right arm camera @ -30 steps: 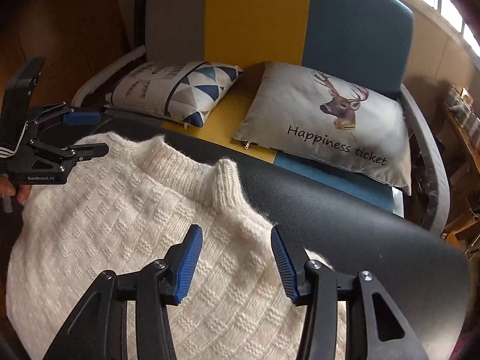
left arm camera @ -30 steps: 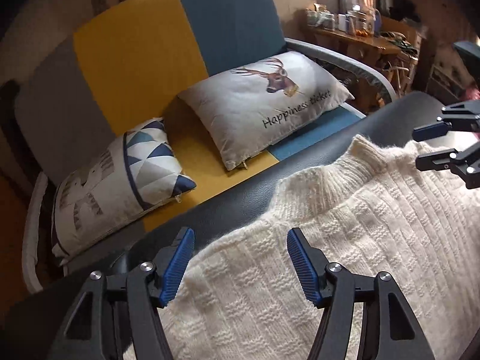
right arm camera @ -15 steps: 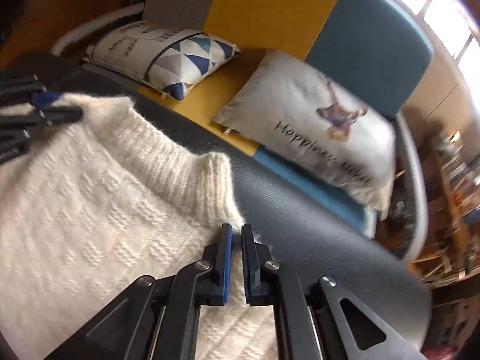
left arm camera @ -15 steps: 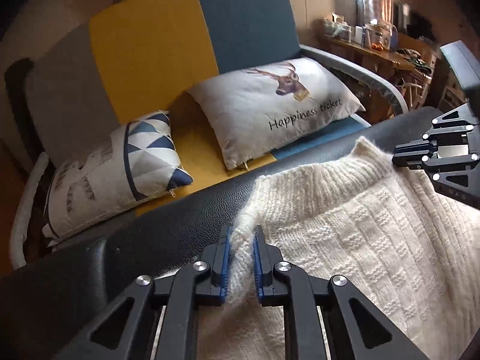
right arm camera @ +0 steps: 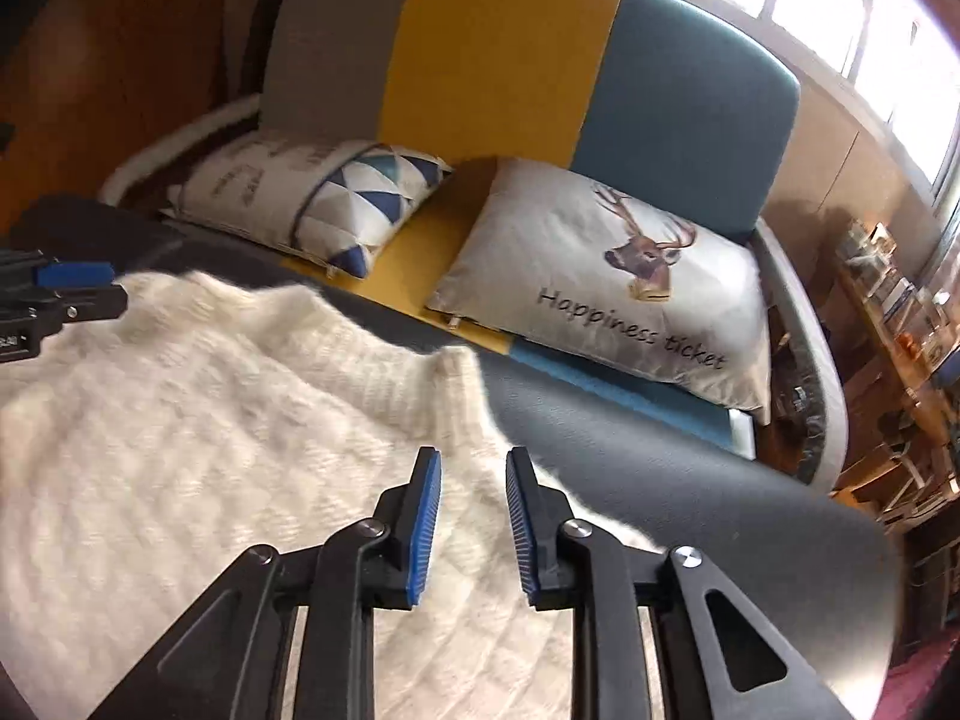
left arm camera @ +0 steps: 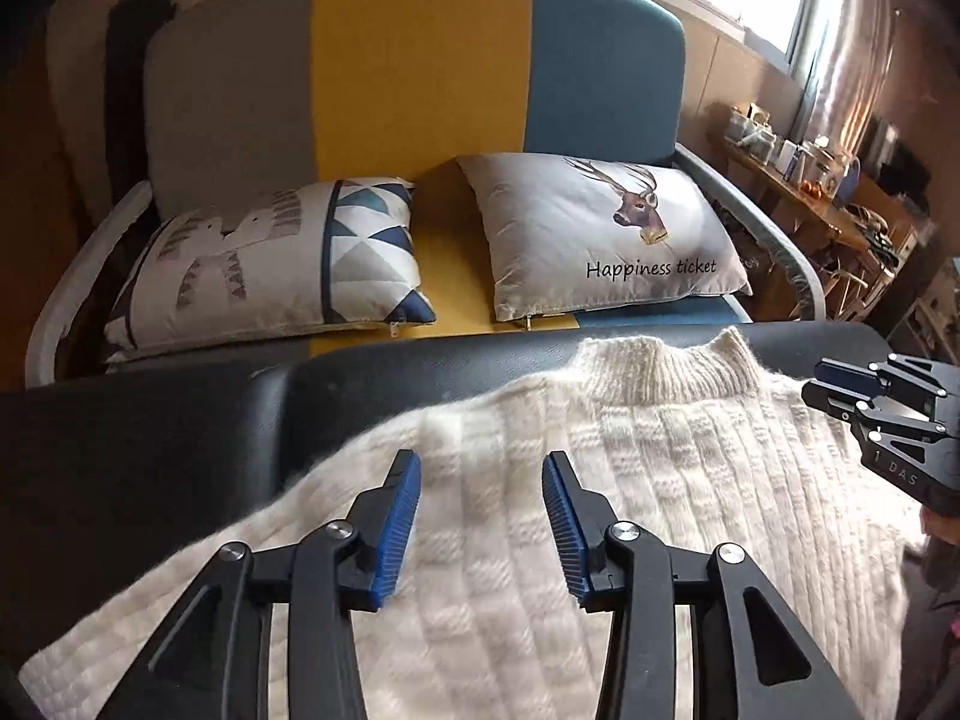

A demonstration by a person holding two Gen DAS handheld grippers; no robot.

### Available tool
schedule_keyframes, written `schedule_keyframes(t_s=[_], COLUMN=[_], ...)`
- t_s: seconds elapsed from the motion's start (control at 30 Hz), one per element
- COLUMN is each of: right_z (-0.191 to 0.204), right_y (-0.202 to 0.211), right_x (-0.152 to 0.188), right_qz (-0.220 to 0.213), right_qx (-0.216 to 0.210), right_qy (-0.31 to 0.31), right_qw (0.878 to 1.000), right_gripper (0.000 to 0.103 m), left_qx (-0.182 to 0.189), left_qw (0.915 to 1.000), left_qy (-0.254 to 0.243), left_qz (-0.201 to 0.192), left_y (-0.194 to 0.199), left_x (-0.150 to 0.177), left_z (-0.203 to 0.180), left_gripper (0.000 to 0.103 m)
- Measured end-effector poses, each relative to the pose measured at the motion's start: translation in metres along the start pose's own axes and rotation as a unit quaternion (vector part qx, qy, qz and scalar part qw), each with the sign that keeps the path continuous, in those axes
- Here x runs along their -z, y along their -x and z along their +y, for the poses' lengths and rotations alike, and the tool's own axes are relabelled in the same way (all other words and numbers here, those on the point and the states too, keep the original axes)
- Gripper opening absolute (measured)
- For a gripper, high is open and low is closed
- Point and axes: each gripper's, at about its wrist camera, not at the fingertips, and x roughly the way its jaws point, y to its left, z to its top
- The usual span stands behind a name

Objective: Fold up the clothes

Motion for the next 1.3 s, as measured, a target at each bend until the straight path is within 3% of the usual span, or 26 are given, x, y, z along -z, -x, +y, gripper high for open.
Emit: schedule_keyframes(t_s=[0.1, 0.27, 0.43, 0.63, 0.77, 0.83, 0.87, 0.97, 1.07, 1.13, 1.17, 1.3], right_z=[0.022, 0.074, 0.104, 0.093, 0.073, 0.066, 0.063, 0.058, 0.050, 0.046, 0.045, 0.040], right_y=[0.031, 0.062, 0.087, 0.109, 0.123, 0.126, 0.124, 0.125, 0.127, 0.126, 0.127, 0.147], right_x=[0.018, 0.079, 0.141, 0.196, 0.222, 0.234, 0.240, 0.256, 0.262, 0.262, 0.262, 0.267], right_qz=[-0.008, 0.009, 0.022, 0.029, 0.024, 0.031, 0.043, 0.042, 0.033, 0.029, 0.027, 0.003], right_qx=[-0.067, -0.136, -0.179, -0.153, -0.114, -0.078, -0.051, -0.008, 0.003, -0.001, -0.004, -0.034], right_qy=[-0.019, -0.027, -0.063, -0.119, -0.151, -0.150, -0.144, -0.120, -0.126, -0.137, -0.139, -0.172], right_qw=[0.998, 0.990, 0.982, 0.981, 0.982, 0.985, 0.987, 0.992, 0.991, 0.990, 0.990, 0.985], right_gripper=[0.023, 0.024, 0.027, 0.034, 0.040, 0.042, 0.042, 0.041, 0.041, 0.042, 0.042, 0.043], left_qx=[0.006, 0.009, 0.048, 0.066, 0.029, 0.017, 0.022, 0.019, 0.017, -0.003, -0.003, -0.001], left_qw=[0.9996, 0.9970, 0.9931, 0.9899, 0.9954, 0.9960, 0.9945, 0.9930, 0.9923, 0.9927, 0.9911, 0.9868], left_qy=[0.028, 0.077, 0.101, 0.111, 0.080, 0.079, 0.093, 0.108, 0.113, 0.111, 0.123, 0.160], left_qz=[0.003, 0.007, 0.033, 0.060, 0.043, 0.038, 0.044, 0.045, 0.047, 0.049, 0.051, 0.029], left_y=[0.046, 0.122, 0.162, 0.160, 0.161, 0.163, 0.162, 0.167, 0.172, 0.171, 0.172, 0.188], left_x=[0.040, 0.113, 0.197, 0.263, 0.279, 0.284, 0.288, 0.299, 0.305, 0.303, 0.303, 0.295], left_z=[0.030, 0.079, 0.083, 0.058, 0.031, 0.021, 0.019, 0.012, 0.010, 0.014, 0.018, 0.022], left_gripper=[0.045, 0.050, 0.054, 0.060, 0.061, 0.040, 0.013, 0.012, 0.013, 0.028, 0.042, 0.044])
